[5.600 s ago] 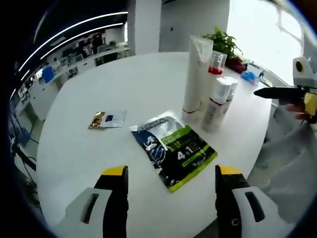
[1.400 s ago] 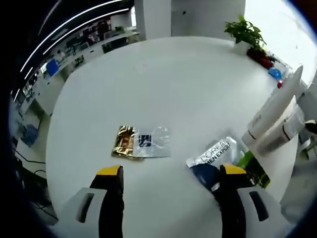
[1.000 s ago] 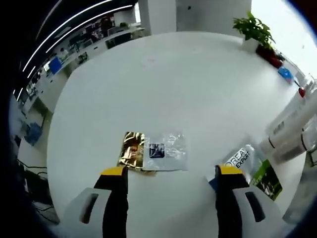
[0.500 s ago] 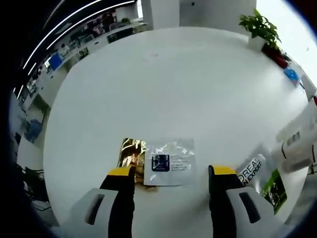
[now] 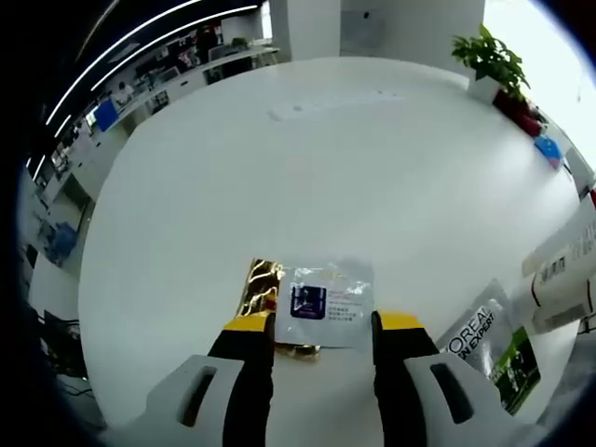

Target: Arrange the skincare products in the storage area until every visible bottle or jar stands upright without overlapping.

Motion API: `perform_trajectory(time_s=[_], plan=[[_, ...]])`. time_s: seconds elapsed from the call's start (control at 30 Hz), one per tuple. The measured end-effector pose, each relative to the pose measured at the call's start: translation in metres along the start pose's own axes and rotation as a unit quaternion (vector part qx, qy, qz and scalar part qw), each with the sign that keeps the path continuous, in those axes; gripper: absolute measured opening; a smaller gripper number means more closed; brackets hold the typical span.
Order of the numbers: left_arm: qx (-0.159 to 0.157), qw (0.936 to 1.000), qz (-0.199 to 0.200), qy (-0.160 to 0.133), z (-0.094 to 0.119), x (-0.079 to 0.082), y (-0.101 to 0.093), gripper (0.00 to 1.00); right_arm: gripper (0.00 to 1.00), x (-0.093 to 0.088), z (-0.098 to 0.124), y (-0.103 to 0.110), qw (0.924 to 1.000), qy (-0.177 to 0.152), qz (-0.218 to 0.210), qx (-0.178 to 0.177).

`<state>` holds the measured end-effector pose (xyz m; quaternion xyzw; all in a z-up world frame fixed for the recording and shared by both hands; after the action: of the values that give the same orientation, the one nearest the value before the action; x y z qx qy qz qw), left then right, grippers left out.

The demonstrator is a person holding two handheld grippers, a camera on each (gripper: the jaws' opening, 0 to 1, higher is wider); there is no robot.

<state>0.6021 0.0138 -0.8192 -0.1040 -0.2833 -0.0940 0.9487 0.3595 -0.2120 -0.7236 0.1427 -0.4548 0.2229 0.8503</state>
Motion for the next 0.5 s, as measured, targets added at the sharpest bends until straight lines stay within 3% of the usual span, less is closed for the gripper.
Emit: perform_trajectory(time_s=[0.5], plan=[[-0.007,0.9990,0.031,-0.031,0.010,0.005,0.004,0.38,0.97,0.001,0.000,-0.001,1.0000,-0.002,0.004,-0.003]])
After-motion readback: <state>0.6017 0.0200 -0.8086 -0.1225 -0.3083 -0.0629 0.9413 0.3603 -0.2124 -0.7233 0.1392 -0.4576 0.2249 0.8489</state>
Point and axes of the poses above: the point that each gripper's makers call its tool centre point, and the gripper's own axes: z roughly backward along the fingers, y roughly to its left, x roughly out of its top, the point moved 1 cm from there along z, roughly backward along the fingers, and after that the axes turned 15 degrees about z, right-handed, at the moved point
